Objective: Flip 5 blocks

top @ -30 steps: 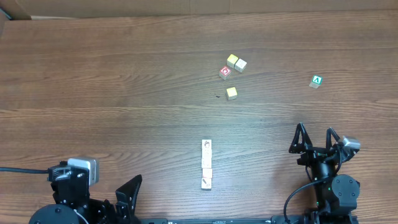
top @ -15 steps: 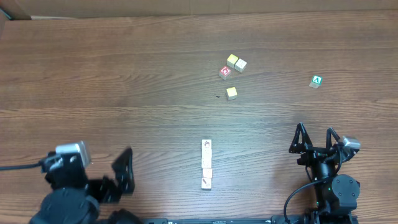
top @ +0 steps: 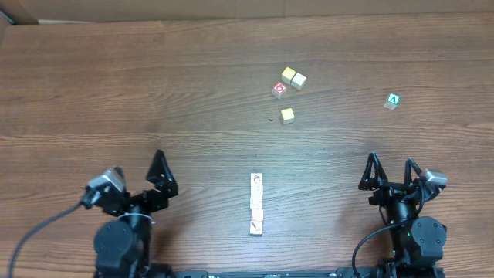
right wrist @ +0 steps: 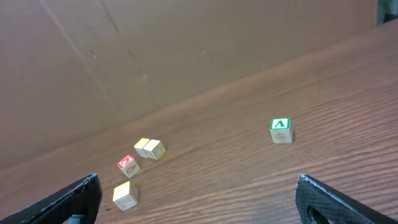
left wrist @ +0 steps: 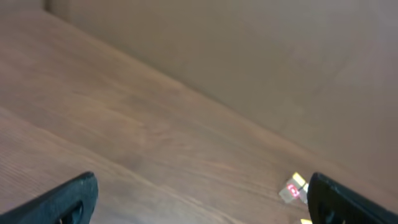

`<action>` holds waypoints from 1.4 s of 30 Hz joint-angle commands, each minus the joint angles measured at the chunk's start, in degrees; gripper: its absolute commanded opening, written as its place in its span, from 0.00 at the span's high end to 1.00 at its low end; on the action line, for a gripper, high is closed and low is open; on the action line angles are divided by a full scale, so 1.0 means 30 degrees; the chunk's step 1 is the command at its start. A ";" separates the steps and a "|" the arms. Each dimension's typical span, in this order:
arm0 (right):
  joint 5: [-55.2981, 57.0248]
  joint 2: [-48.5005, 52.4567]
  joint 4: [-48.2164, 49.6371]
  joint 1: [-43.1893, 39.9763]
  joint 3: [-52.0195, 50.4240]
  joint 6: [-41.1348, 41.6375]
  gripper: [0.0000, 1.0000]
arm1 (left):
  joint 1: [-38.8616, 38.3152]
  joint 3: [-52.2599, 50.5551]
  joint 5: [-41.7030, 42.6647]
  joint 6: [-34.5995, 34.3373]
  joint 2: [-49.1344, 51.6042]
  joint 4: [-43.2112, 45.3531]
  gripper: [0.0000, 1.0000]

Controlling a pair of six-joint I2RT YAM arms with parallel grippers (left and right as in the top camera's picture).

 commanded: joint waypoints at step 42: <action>0.0175 -0.0226 0.0124 -0.0124 0.0000 -0.0189 0.00 | 0.2659 -0.7278 -0.0160 0.8058 -0.3286 0.5901 0.00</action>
